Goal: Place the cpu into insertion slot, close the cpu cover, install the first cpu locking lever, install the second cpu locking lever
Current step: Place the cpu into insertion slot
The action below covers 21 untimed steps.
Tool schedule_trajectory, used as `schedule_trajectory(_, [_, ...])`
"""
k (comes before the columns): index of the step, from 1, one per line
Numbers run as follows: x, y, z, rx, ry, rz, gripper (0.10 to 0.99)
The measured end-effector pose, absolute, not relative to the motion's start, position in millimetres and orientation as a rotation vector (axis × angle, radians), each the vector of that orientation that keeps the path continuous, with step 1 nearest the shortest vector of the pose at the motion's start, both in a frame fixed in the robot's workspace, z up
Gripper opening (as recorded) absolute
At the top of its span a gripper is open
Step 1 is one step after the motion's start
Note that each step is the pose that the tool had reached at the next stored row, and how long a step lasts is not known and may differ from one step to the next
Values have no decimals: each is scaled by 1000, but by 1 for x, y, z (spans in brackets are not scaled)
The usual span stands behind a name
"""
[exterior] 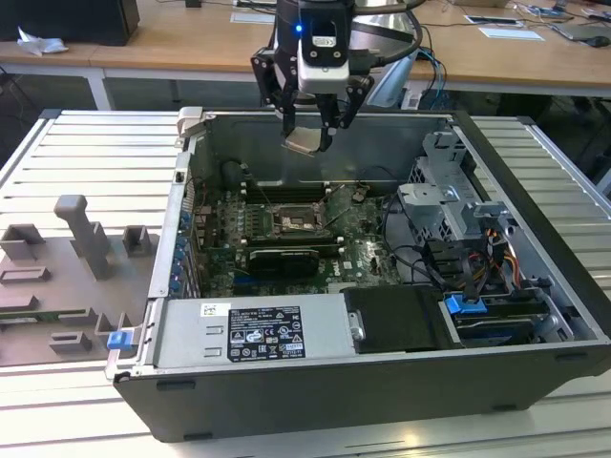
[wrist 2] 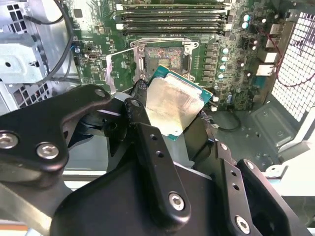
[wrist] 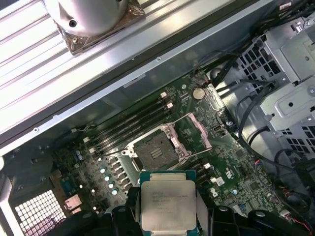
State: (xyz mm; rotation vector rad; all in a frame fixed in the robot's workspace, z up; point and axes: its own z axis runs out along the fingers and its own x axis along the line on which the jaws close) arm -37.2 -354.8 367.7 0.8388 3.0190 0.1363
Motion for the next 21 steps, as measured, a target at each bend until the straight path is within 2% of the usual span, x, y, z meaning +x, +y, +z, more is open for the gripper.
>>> schedule_trajectory(21, [-37, -355, 366, 1093, 2928, 131, 541])
